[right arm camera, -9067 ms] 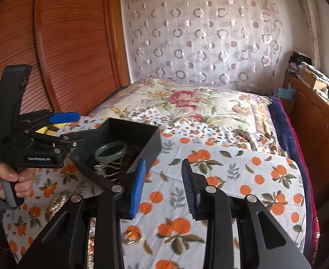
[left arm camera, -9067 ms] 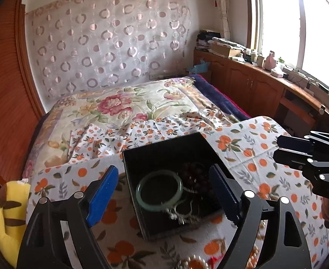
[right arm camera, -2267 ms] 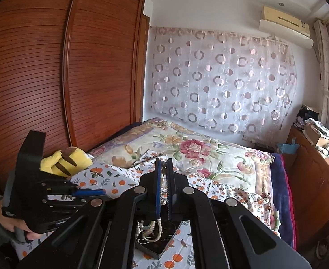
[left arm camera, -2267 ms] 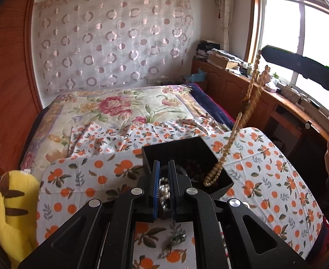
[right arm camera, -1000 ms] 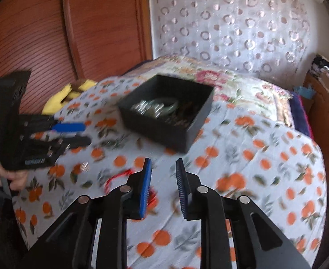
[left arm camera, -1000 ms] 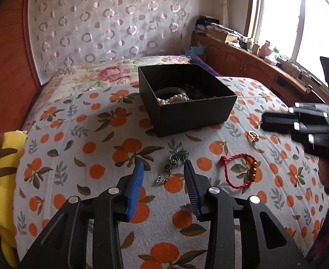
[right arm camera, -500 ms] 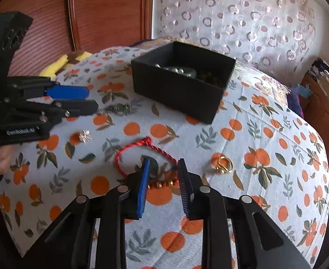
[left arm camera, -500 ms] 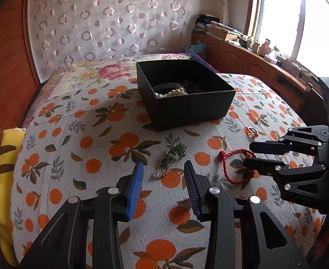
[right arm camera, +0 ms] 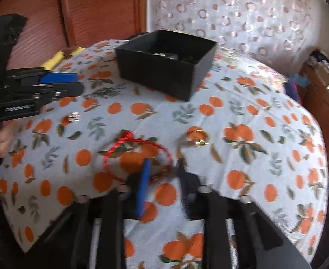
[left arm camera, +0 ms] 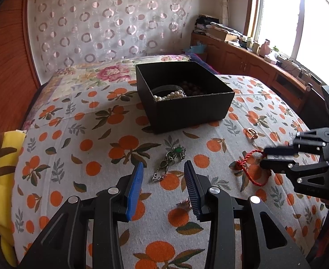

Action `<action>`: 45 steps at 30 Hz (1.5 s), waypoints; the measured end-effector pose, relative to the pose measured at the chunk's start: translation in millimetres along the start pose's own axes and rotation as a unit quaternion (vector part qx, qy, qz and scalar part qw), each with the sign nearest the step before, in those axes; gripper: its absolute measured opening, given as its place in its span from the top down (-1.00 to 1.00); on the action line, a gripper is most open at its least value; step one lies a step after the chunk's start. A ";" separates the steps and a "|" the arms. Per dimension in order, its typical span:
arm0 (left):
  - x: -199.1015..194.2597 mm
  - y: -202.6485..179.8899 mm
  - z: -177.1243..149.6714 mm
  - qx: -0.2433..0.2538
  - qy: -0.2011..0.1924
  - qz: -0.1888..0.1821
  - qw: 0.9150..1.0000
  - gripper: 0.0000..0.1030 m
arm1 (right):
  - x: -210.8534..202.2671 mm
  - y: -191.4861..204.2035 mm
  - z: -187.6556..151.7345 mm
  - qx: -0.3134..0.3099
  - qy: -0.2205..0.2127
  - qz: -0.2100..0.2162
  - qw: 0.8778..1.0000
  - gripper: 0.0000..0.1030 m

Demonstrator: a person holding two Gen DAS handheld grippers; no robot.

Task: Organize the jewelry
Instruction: 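Grasp the green pendant with the left tool while the right grasps the red bracelet, then carry the pendant into the box with the left tool while the right drops the red bracelet in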

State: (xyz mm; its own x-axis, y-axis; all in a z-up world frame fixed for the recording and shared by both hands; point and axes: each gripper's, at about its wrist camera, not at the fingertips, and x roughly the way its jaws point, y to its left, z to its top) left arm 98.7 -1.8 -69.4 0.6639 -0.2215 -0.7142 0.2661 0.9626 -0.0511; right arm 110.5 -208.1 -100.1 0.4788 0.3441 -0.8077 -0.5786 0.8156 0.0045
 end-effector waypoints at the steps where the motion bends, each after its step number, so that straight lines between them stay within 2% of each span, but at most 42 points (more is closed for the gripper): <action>1: 2.0 0.3 1.7 0.001 0.002 -0.002 1.000 0.31 | -0.7 1.2 -1.0 -0.006 -0.005 -0.005 1.000 0.66; 5: 10.7 4.7 8.8 -0.004 0.009 -0.014 1.000 0.56 | -1.7 1.8 -1.5 -0.002 -0.014 0.000 1.000 0.68; 16: 41.5 3.1 17.4 0.029 0.057 -0.021 0.998 0.57 | -3.8 0.4 -6.2 0.004 -0.028 0.007 1.000 0.68; 23: 46.4 -5.4 20.2 0.046 0.060 -0.015 0.997 0.57 | -3.5 0.4 -6.7 0.004 -0.027 0.007 1.000 0.68; 24: 46.9 -6.9 20.5 0.049 0.060 -0.014 0.997 0.59 | -3.3 0.3 -6.5 0.004 -0.027 0.007 1.000 0.68; 25: 47.4 -8.1 20.6 0.052 0.059 -0.013 0.997 0.77 | -3.7 0.5 -6.6 0.004 -0.027 0.007 1.000 0.68; 28: 46.6 -9.3 20.0 0.052 0.056 -0.015 0.997 0.80 | -3.7 0.3 -6.7 0.003 -0.027 0.006 1.000 0.68; 30: 42.6 -9.9 19.0 0.050 0.047 -0.009 0.998 0.80 | -4.3 0.6 -6.9 0.001 -0.027 0.009 1.000 0.83; 37: 11.0 -8.4 27.4 0.031 -0.001 -0.002 1.000 0.80 | -6.2 2.1 -1.0 -0.008 -0.035 0.010 0.999 0.84; 45: -21.0 -15.5 44.7 0.034 -0.043 -0.005 0.998 0.80 | -33.5 -0.8 22.1 -0.009 -0.083 -0.002 0.997 0.84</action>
State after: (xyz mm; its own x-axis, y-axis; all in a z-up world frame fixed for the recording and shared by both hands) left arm 111.8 -19.0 -22.4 0.7181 -0.2467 -0.6508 0.3183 0.9480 -0.0081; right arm 109.6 -210.0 -60.0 0.5824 0.4145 -0.6993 -0.5881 0.8087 -0.0105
